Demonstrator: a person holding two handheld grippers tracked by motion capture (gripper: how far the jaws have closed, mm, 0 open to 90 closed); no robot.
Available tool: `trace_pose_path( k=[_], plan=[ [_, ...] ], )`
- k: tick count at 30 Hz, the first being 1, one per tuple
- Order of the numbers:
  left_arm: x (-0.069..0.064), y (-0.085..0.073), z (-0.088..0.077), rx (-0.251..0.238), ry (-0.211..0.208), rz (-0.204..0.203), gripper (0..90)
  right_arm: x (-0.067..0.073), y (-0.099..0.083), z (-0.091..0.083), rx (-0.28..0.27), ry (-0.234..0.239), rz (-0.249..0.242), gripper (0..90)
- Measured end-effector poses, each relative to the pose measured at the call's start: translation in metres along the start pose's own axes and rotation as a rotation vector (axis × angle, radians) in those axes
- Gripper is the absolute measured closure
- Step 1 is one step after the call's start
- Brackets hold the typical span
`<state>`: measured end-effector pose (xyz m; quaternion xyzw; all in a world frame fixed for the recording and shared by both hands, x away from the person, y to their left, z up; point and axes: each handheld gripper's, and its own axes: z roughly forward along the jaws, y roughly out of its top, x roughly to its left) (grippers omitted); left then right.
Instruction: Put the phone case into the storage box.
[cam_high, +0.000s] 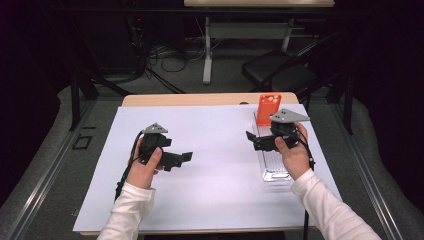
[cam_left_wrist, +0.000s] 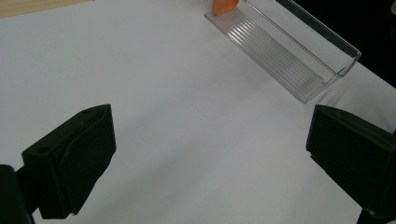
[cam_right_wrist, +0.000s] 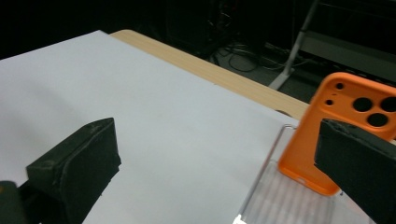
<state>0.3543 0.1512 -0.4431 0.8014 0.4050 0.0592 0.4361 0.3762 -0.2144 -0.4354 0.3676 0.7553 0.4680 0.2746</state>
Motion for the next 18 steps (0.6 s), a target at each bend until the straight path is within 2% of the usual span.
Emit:
trace_pose_path(
  k=[5,11,18],
  plan=[
    [-0.002,0.001,0.001,0.006,-0.008,0.017,2.0,0.024,-0.011,-0.005,-0.001,0.039,-0.044,0.0],
    [-0.005,0.0,0.001,0.002,-0.013,0.019,2.1,0.044,-0.024,-0.01,-0.003,0.094,-0.037,0.0],
    [-0.006,0.001,0.0,-0.003,-0.021,0.03,2.2,0.062,-0.04,-0.011,0.007,0.139,-0.021,0.0]
  ],
)
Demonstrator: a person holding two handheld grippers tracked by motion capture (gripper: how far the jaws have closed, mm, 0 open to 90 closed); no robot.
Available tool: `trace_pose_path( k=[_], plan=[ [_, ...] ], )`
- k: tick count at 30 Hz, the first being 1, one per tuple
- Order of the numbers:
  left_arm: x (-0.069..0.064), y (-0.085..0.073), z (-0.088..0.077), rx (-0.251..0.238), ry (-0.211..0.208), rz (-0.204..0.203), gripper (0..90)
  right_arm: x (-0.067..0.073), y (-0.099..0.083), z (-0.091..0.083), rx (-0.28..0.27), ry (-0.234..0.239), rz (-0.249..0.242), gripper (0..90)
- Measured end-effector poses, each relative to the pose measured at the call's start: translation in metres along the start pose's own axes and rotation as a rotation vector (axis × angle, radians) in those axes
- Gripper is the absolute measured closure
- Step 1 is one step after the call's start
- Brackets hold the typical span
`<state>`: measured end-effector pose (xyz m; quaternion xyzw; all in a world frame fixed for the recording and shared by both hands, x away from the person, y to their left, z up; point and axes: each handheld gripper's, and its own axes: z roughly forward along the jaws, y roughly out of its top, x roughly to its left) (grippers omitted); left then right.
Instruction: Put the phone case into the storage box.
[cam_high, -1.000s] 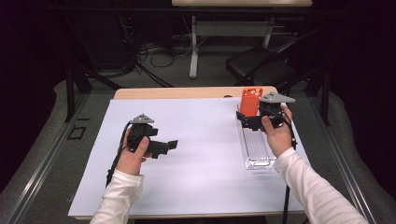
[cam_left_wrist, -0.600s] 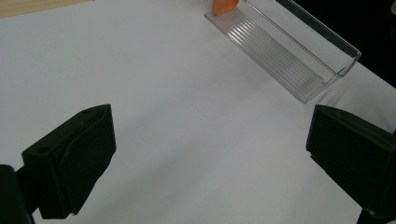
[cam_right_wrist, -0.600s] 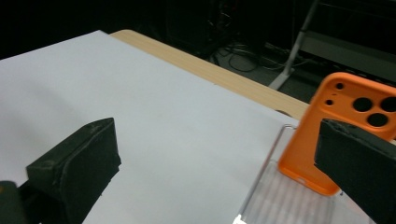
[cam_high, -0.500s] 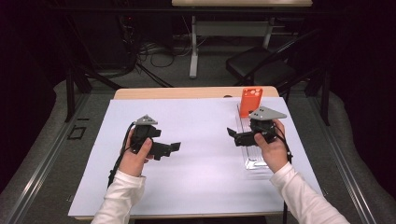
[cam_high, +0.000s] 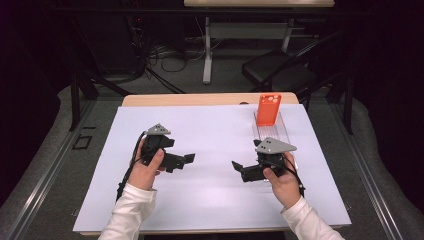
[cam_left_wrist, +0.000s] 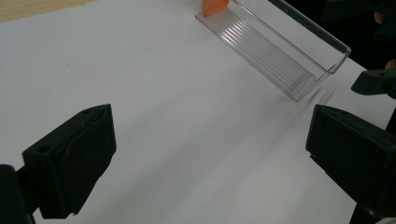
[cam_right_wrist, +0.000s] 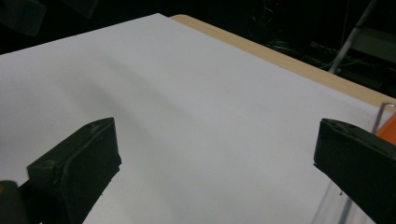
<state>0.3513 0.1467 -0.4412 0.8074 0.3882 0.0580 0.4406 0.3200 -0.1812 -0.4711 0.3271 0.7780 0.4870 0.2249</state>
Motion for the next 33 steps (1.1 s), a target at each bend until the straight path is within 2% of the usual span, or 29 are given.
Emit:
trace_pose_path(
  k=[10,20,33],
  plan=[
    [0.0,0.0,-0.001,-0.01,0.002,0.0,2.2,0.016,-0.018,0.005,-0.016,0.021,0.002,1.1],
    [0.001,-0.002,0.0,-0.006,0.002,0.004,2.2,0.018,-0.035,0.007,-0.021,0.023,0.03,1.7],
    [0.003,-0.002,-0.001,-0.01,0.01,0.0,2.2,0.019,-0.046,0.012,0.0,0.023,0.027,2.3]
  ],
)
